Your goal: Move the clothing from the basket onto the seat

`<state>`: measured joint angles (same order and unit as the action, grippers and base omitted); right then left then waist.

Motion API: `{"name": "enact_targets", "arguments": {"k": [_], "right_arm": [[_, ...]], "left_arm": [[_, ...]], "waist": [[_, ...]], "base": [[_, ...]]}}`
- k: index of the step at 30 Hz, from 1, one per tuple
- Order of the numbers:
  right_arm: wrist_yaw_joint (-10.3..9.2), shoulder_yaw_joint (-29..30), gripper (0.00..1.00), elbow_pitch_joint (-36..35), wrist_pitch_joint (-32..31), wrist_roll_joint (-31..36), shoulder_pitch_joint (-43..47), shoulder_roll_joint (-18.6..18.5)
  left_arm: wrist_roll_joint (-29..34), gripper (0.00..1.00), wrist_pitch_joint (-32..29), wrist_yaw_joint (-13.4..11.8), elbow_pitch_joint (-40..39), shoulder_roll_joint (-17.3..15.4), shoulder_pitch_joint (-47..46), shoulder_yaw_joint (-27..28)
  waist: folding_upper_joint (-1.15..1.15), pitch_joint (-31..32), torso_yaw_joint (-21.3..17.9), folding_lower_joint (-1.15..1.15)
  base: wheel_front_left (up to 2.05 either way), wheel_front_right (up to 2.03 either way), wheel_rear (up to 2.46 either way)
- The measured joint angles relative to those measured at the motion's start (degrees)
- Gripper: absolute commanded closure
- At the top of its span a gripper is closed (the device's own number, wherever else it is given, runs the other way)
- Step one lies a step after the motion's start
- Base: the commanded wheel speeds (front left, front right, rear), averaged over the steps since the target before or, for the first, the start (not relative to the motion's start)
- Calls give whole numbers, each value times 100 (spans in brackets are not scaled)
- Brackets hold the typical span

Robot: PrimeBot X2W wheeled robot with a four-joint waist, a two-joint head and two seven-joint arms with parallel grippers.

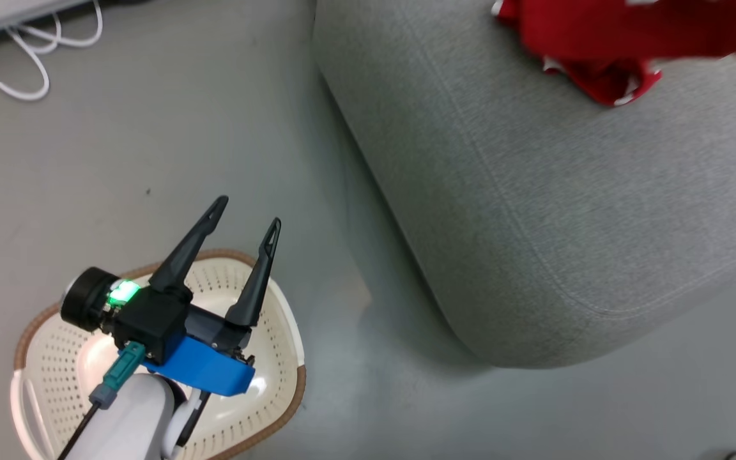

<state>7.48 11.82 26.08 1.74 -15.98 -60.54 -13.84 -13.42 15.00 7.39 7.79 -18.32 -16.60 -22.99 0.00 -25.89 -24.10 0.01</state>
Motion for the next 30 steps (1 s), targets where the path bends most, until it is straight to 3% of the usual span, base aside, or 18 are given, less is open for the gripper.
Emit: {"name": "enact_targets", "arguments": {"k": [6,12,25,26,27,28,30], "right_arm": [[0,907,100,108,101,558,-686,-260],[1,1266,100,642,238,1248,-626,-388],[0,2353,100,2280,411,2237,-87,-183],[0,2386,73,2345,412,2318,-87,-168],[0,2404,26,2404,417,2385,-94,-146],[1,2450,0,2463,435,2427,-112,-116],[1,2490,0,2550,495,2508,-151,-79]], "left_arm": [[47,0,-1,0,-196,-156,-257,-31],[83,0,0,0,-337,-224,-396,-179],[83,0,0,0,-426,-265,-541,-277],[83,0,-1,0,-424,-265,-543,-271],[83,0,-1,0,-422,-265,-549,-265],[82,0,-1,0,-417,-264,-560,-256],[83,0,-1,0,-391,-254,-583,-240]], "waist": [[0,-589,204,0],[0,-971,494,1],[0,-1295,916,0],[0,-1308,924,0],[0,-1317,928,0],[0,-1319,928,0],[0,-1300,927,0]], "base": [[0,0,0],[0,0,0],[0,0,0],[0,0,0],[0,0,0],[0,0,0],[0,0,0]]}}
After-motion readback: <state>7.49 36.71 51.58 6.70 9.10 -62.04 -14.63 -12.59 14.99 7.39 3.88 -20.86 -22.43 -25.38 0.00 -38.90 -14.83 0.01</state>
